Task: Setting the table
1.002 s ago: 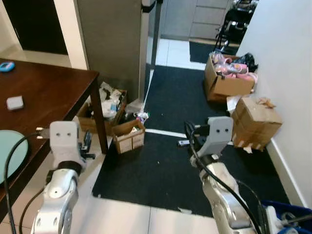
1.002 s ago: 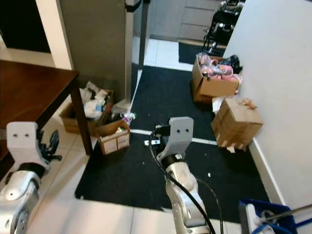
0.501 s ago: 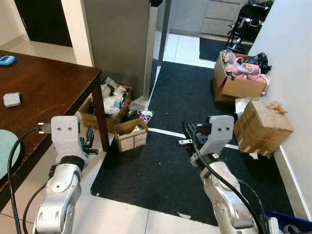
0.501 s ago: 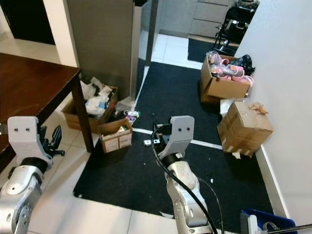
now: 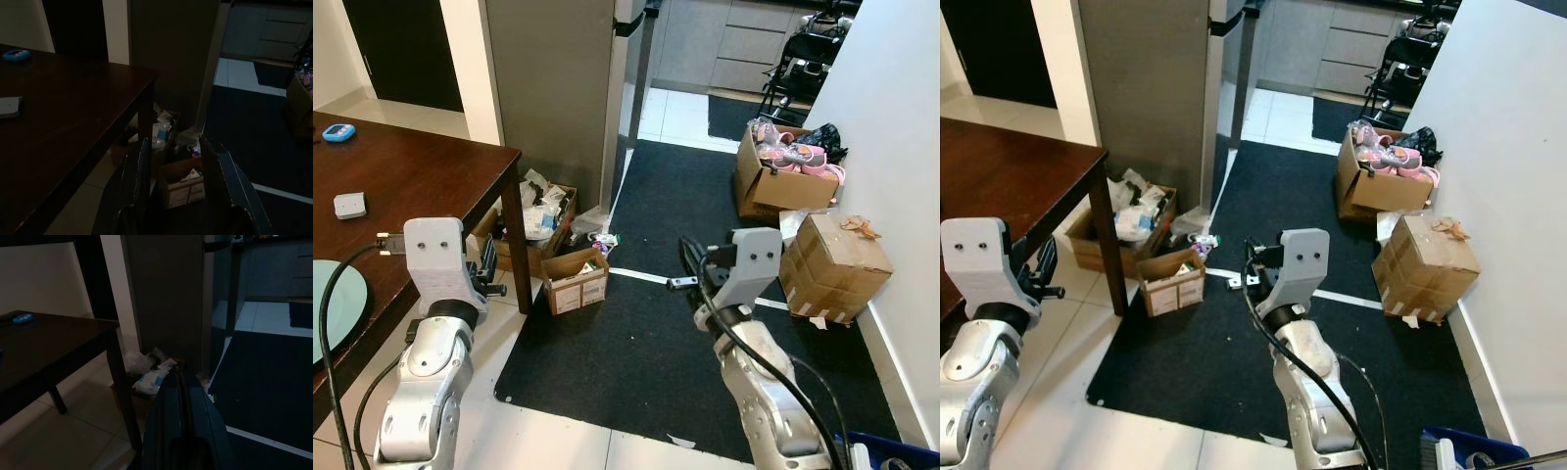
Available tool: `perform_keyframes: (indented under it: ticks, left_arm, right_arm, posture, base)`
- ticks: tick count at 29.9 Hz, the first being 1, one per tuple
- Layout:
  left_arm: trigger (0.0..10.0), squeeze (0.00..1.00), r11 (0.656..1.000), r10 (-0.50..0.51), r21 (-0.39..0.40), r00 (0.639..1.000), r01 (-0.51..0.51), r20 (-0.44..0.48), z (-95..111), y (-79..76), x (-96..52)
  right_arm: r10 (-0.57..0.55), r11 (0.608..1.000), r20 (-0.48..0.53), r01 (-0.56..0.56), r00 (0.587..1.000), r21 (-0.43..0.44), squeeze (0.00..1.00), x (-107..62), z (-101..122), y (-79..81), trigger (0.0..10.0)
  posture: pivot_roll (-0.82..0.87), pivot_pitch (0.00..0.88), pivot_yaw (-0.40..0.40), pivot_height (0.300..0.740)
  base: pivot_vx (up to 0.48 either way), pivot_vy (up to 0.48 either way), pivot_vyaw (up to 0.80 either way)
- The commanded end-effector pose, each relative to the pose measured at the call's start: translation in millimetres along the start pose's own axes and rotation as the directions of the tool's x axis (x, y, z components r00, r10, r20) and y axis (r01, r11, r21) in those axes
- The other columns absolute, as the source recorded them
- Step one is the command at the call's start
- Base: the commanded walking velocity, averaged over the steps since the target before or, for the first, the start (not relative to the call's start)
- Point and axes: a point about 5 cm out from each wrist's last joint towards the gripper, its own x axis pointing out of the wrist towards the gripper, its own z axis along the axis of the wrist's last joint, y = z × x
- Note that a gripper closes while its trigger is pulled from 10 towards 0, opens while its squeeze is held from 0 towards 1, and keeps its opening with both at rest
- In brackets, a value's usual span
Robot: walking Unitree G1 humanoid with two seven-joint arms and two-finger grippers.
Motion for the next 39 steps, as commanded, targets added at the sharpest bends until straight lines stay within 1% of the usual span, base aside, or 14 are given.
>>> perform_keyframes:
  ticks: [1,6,11,15,19,30,35,39]
  left_arm:
    - [10.0,0.00,1.000,-0.007,0.006,1.000,0.008,-0.015,-2.0,-1.8,-0.6]
    - [10.0,0.00,1.000,-0.021,0.007,1.000,0.021,-0.017,-2.0,-4.0,-0.1]
    - [10.0,0.00,0.999,-0.033,0.009,0.999,0.033,-0.022,-3.0,-6.1,-0.1]
    - [10.0,0.00,0.999,-0.035,0.010,0.999,0.036,-0.021,-2.8,-6.8,0.0]
    - [10.0,0.00,0.999,-0.038,0.011,0.999,0.038,-0.021,-2.7,-7.3,-0.1]
    - [10.0,0.00,0.999,-0.041,0.013,0.999,0.041,-0.024,-3.6,-7.6,-0.1]
    - [10.0,0.00,0.999,-0.042,0.011,0.999,0.043,-0.023,-3.3,-8.0,0.1]
    - [10.0,0.00,0.999,-0.044,0.009,0.999,0.045,-0.023,-3.0,-8.2,0.1]
  right_arm:
    - [-0.036,0.999,-0.007,0.035,0.999,-0.020,0.00,-1.7,-2.3,-7.5,10.0]
    - [-0.048,0.998,-0.006,0.048,0.999,-0.029,0.00,-1.7,-2.2,-8.9,10.0]
    - [-0.029,0.997,-0.013,0.028,0.999,-0.070,0.00,-2.1,-2.9,-5.7,10.0]
    - [-0.026,0.997,-0.010,0.025,1.000,-0.073,0.00,-1.7,-2.8,-5.2,10.0]
    - [-0.050,0.996,0.000,0.050,0.999,-0.077,0.00,-1.3,-1.9,-8.0,10.0]
    - [-0.063,0.994,-0.014,0.061,0.998,-0.089,0.00,-1.6,-3.8,-10.5,10.0]
    - [-0.078,0.991,-0.034,0.074,0.996,-0.110,0.00,-0.8,-6.3,-11.0,10.0]
    - [-0.074,0.991,-0.034,0.070,0.997,-0.116,0.00,-0.7,-6.6,-8.8,10.0]
  posture:
    - [0.05,0.120,-0.011,0.740]
    - [0.04,0.119,-0.007,0.740]
    - [0.04,0.119,-0.008,0.740]
    - [0.04,0.118,-0.008,0.740]
    - [0.04,0.119,-0.008,0.740]
    - [0.04,0.119,-0.008,0.740]
    - [0.04,0.118,-0.007,0.740]
    - [0.04,0.117,-0.005,0.740]
  base:
    - [0.000,0.000,0.00]
    - [0.000,0.000,0.00]
    - [0.000,0.000,0.00]
    - [0.000,0.000,0.00]
    - [0.000,0.000,0.00]
    - [0.000,0.000,0.00]
    - [0.000,0.000,0.00]
    - [0.000,0.000,0.00]
